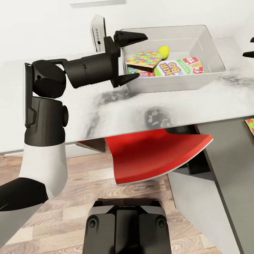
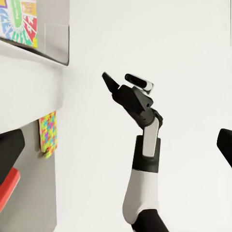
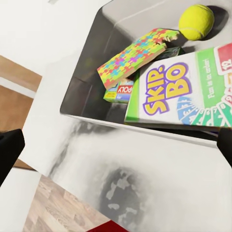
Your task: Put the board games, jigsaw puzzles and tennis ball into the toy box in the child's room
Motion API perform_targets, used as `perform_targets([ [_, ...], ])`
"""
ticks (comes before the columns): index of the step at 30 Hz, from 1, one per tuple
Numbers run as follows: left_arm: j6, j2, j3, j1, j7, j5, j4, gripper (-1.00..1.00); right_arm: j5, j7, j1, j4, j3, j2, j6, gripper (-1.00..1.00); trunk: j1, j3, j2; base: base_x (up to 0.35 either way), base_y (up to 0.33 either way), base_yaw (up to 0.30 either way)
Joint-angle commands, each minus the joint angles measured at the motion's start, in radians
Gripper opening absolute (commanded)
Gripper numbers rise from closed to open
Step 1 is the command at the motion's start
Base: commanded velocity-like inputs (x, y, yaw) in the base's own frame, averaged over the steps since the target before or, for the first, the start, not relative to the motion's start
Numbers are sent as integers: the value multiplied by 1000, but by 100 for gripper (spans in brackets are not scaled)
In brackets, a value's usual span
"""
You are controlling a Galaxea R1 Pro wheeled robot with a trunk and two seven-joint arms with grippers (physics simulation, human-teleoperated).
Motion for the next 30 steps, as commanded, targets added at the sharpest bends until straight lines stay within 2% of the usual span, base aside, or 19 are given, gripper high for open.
perform_targets([
  [1, 0, -1, 1, -7, 11, 9, 0, 100, -2, 4, -2, 1, 6, -1, 3, 100, 1, -1, -2, 0, 0, -2],
  [17, -5, -3, -1, -72, 18, 12, 1, 100, -3, 4, 13, 2, 4, -2, 3, 100, 1, -1, -2, 0, 0, 0],
  [30, -7, -3, -4, -76, 17, 13, 1, 100, -4, 4, 40, 1, 0, -3, 3, 100, 1, 3, -2, 0, 0, 0],
])
